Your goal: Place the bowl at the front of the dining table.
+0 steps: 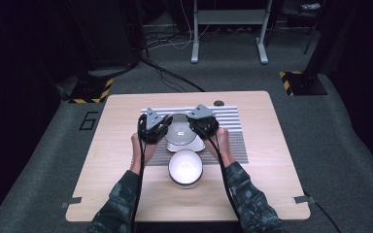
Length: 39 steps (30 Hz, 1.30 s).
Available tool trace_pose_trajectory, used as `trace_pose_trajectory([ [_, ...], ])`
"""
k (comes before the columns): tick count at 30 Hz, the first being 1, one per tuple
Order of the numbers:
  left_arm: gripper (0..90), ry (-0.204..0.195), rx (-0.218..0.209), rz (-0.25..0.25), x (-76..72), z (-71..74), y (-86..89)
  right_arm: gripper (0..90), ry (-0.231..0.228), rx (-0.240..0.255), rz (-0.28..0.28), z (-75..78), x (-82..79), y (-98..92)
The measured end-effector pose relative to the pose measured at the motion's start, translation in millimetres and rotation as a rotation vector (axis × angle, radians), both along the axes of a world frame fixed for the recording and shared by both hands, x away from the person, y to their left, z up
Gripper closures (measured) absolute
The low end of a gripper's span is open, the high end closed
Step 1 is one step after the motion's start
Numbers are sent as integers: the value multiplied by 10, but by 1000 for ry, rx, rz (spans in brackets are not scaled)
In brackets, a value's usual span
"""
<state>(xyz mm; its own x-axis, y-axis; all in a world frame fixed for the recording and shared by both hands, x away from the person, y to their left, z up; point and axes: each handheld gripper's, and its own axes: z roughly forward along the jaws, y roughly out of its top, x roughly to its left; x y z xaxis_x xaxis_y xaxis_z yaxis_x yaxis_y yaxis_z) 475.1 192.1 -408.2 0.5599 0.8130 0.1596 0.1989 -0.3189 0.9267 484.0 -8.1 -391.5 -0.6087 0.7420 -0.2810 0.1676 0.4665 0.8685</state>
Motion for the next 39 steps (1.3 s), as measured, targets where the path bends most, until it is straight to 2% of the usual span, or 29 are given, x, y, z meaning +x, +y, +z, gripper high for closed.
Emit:
trace_pose_trajectory([
  [5, 808, 13, 11, 0, 59, -37, -4, 819, 11, 1, -1, -49, 64, -6],
  [17, 809, 28, 6, 1, 158, -140, -16, 819, 20, 4, -11, -153, 148, -10],
  [27, 808, 50, 24, -5, 248, -254, -37, 819, 46, 9, -16, -298, 229, -30],
  [31, 809, 59, 15, -8, 293, -313, -50, 819, 56, 5, -23, -342, 259, -38],
  [39, 810, 65, 28, 7, 339, -389, -105, 818, 82, 11, -29, -441, 336, -76],
])
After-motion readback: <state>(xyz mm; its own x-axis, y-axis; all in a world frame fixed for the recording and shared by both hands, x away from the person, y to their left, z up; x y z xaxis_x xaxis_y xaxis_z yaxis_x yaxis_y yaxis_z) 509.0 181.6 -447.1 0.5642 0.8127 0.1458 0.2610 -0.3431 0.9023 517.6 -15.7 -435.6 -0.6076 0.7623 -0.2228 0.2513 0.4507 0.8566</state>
